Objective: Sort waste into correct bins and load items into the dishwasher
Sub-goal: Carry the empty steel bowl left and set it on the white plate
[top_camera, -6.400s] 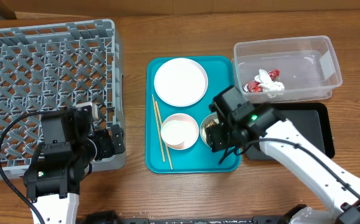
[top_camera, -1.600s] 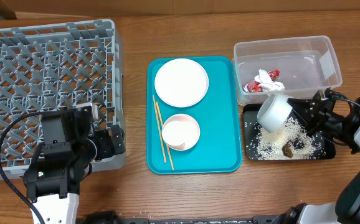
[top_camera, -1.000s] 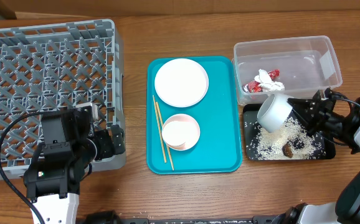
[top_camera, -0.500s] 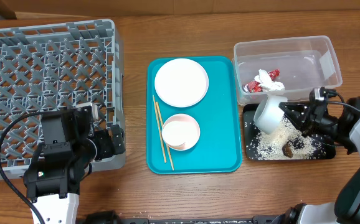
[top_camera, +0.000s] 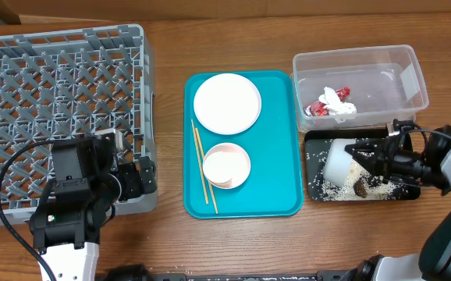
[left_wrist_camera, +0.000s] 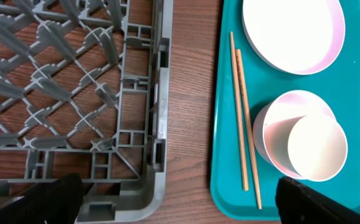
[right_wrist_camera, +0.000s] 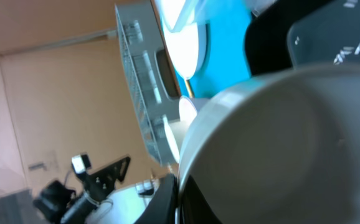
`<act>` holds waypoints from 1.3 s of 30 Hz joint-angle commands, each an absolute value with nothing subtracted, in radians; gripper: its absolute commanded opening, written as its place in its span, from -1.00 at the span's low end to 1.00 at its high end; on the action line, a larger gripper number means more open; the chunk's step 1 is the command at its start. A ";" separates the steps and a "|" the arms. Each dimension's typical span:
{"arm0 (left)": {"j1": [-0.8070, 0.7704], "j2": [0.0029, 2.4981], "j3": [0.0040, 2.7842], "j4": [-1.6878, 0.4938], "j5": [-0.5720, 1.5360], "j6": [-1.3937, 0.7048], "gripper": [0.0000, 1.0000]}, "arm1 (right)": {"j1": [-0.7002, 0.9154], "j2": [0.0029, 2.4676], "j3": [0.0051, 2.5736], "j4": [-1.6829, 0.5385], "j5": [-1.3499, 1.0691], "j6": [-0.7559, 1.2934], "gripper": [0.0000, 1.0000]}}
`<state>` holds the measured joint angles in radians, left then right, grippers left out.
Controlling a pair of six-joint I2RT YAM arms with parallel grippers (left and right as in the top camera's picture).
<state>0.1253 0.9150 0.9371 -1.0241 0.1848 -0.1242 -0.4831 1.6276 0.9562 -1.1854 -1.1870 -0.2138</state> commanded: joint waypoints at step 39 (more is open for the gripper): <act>0.131 0.916 0.958 -1.021 0.200 -0.108 0.99 | 0.552 1.813 1.459 -0.493 -0.251 -0.052 -0.92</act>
